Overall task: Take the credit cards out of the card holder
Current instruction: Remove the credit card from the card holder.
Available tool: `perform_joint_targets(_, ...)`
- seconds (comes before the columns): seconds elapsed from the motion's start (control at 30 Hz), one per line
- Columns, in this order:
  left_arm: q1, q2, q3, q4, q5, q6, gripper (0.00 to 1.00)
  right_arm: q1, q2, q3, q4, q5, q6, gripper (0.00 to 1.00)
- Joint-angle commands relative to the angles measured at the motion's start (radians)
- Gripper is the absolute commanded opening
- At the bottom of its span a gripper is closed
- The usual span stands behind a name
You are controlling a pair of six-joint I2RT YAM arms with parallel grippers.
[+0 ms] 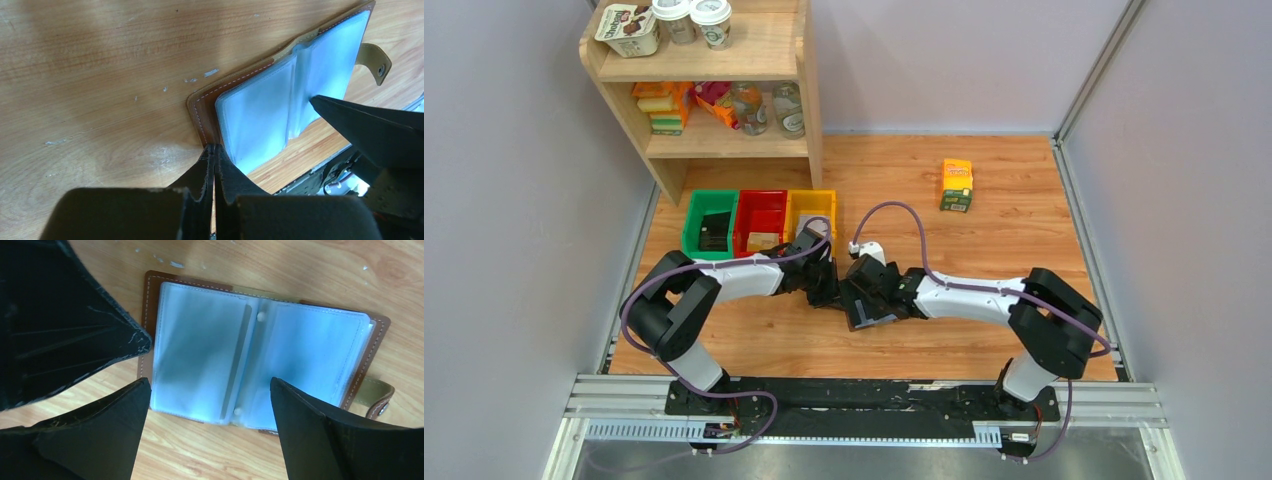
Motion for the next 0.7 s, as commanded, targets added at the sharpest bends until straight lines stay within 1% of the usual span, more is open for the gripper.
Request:
perform_joint_targets(0.0, -0.008, 0.031, -0.040, -0.029, -0.025, 0.010, 0.00, -0.003, 0.051, 0.048, 0.019, 0.022, 0.000, 0.92)
perform_joint_targets(0.17, 0.002, 0.033, -0.059, -0.009, -0.012, -0.001, 0.00, -0.002, 0.073, 0.062, -0.016, 0.058, 0.021, 0.89)
perform_joint_targets(0.33, 0.007, 0.030, -0.062, -0.009, -0.010, -0.003, 0.00, -0.003, 0.083, 0.082, -0.065, 0.111, 0.044, 0.82)
perform_joint_targets(0.67, 0.008, 0.034, -0.059, -0.013, -0.009, -0.001, 0.00, 0.000, 0.128, 0.136, -0.171, 0.175, 0.063, 0.77)
